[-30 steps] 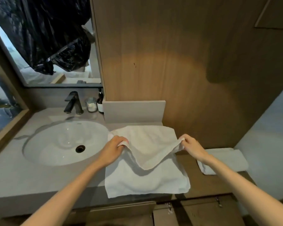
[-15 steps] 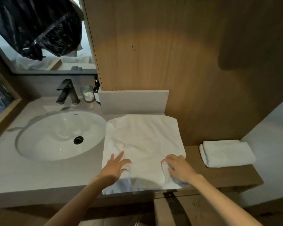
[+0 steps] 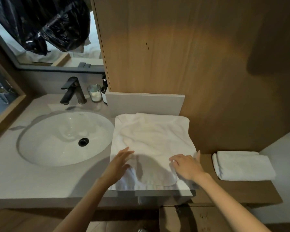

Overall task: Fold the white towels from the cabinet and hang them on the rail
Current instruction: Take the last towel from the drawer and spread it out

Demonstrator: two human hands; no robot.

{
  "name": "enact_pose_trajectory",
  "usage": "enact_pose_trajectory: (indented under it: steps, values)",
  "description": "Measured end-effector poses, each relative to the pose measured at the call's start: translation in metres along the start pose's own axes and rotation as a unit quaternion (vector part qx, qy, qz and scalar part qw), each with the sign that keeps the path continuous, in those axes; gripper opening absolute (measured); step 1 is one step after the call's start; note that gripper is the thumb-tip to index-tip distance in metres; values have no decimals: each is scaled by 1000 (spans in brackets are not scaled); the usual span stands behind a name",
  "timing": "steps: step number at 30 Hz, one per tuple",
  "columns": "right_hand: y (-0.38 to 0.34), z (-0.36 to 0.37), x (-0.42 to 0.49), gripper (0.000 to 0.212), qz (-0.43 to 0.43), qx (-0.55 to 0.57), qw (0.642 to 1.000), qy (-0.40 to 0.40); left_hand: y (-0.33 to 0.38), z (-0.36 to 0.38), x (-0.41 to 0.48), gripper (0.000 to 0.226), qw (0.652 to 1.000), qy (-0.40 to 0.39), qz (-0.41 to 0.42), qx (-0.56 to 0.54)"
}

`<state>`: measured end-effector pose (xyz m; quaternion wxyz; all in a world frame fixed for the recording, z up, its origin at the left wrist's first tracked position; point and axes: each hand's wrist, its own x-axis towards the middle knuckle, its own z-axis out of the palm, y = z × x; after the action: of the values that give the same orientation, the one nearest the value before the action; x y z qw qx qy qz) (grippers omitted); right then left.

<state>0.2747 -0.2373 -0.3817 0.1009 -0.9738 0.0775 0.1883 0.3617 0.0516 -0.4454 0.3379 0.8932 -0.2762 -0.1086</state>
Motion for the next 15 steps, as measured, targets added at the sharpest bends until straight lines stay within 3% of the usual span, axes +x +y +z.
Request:
enact_pose_trajectory:
  steps: [3,5,9,13,15]
  values:
    - [-28,-2,-5,38,-45,-52,997,47,1,-1,-26,65,996,61,-64,13]
    - [-55,2,-9,34,-96,7,993,62,-2,1,-40,71,986,105,-118,45]
    - [-109,30,-13,31,-217,119,964,94,-2,3,-64,50,968,143,-196,69]
    - [-143,58,-7,56,-228,121,957,133,8,9,-81,40,950,151,-265,61]
    - [-151,62,-3,53,-213,91,959,164,12,11,-85,37,943,148,-285,89]
